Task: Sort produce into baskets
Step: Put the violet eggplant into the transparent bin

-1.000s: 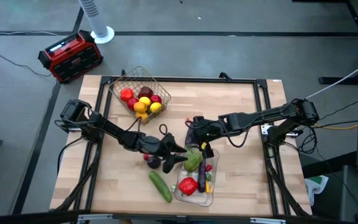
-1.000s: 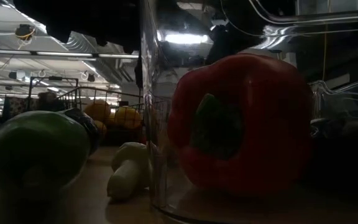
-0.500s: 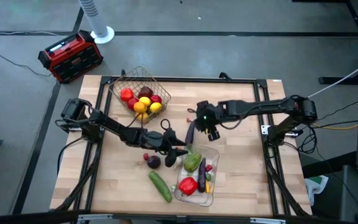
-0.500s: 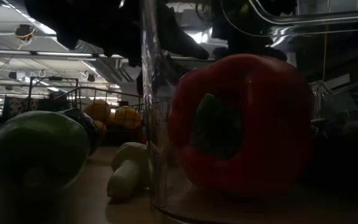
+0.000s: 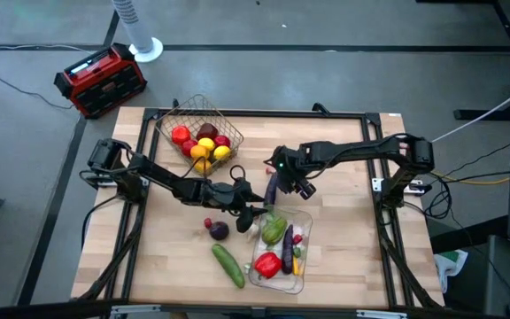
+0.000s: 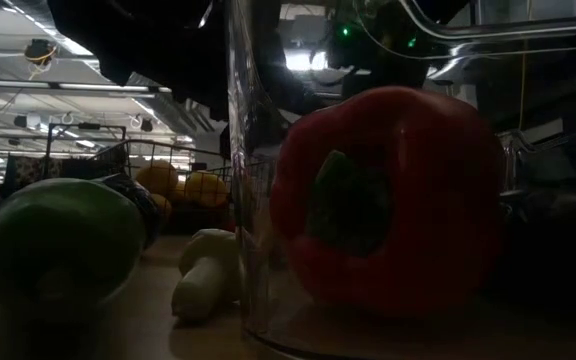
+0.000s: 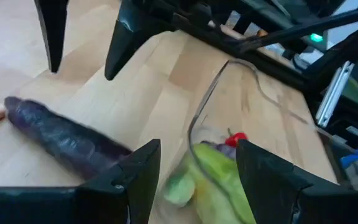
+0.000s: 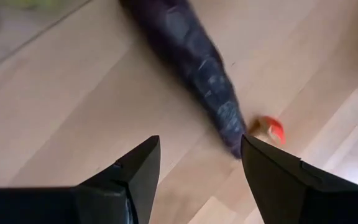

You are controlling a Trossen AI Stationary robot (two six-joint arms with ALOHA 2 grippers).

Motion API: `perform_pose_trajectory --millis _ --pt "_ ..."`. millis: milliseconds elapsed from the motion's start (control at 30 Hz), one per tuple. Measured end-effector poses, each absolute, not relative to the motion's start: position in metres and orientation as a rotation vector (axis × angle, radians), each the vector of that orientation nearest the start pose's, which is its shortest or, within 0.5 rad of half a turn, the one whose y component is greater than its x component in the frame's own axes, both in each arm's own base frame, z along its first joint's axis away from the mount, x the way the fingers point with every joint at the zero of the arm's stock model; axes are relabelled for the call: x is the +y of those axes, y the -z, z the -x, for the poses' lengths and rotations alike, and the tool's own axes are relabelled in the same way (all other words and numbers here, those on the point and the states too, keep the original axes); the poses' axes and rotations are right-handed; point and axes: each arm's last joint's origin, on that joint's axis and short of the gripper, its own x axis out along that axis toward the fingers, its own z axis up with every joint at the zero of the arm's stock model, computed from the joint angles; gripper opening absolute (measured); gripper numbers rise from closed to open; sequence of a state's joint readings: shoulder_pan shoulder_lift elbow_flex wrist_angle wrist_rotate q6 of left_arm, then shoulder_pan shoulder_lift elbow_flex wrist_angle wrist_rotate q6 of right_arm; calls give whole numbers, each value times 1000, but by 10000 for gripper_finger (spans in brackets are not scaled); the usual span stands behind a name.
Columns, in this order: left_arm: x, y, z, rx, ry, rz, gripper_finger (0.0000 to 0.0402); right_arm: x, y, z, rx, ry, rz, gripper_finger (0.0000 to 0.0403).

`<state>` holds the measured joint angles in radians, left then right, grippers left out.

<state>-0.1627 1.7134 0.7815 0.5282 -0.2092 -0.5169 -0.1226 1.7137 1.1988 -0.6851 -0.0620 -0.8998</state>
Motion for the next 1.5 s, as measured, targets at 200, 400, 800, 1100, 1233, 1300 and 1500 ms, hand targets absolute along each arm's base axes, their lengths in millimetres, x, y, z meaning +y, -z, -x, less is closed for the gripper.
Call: perform_pose_trajectory --millis 200,400,800,1100,1233,1300,1500 --pt "-49 -164 -336 401 -153 429 205 -41 -196 -344 1098 -457 702 220" --pt "-49 -163 -335 415 -156 425 205 -42 -193 -350 1042 -498 799 220" --pt "-50 -159 -333 465 -166 419 205 -42 -168 -363 1011 -570 809 220" --pt "-51 -156 -331 491 -168 410 205 -42 -150 -366 1056 -589 797 218" --pt "-51 -156 -331 492 -168 410 205 -42 -151 -365 1067 -581 792 187" --pt "-51 -156 -331 492 -168 410 205 -43 -151 -365 1081 -561 797 162" --pt "-51 -156 -331 491 -168 411 205 -42 -151 -362 1165 -500 847 100"
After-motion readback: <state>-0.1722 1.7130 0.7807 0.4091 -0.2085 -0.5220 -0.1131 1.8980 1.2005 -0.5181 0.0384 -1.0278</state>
